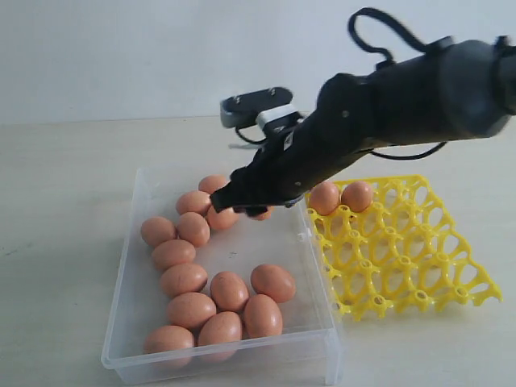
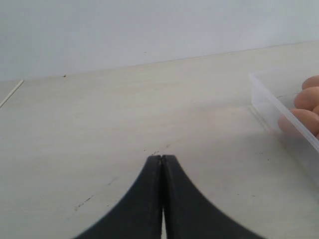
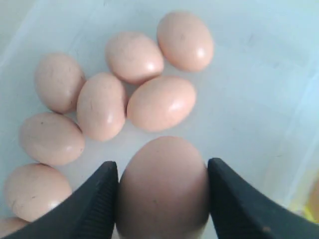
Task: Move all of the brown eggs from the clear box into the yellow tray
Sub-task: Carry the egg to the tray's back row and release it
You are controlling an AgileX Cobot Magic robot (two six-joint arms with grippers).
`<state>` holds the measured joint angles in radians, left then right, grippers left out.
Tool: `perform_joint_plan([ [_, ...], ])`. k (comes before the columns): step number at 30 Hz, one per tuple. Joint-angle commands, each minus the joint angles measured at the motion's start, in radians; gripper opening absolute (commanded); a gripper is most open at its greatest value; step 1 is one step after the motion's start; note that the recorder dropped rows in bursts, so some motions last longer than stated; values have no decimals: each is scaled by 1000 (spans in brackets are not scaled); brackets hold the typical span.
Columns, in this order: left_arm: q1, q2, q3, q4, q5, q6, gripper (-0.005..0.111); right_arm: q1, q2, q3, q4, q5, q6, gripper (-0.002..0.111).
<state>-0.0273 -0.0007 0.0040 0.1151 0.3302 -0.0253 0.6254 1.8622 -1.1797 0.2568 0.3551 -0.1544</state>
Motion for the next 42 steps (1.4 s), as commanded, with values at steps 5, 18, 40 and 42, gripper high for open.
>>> perform_joint_plan([
  [5,-1,1,-4,1,-14,-6,0,-133,-318,227,-72,-217,8,0],
  [18,-1,1,-4,1,-14,-6,0,-431,-279,267,-257,-169,132,0],
  [40,-1,1,-4,1,-14,-6,0,-428,-78,265,-257,-324,162,7],
  [42,-1,1,-4,1,-14,-6,0,-428,-78,265,-257,-324,162,14],
])
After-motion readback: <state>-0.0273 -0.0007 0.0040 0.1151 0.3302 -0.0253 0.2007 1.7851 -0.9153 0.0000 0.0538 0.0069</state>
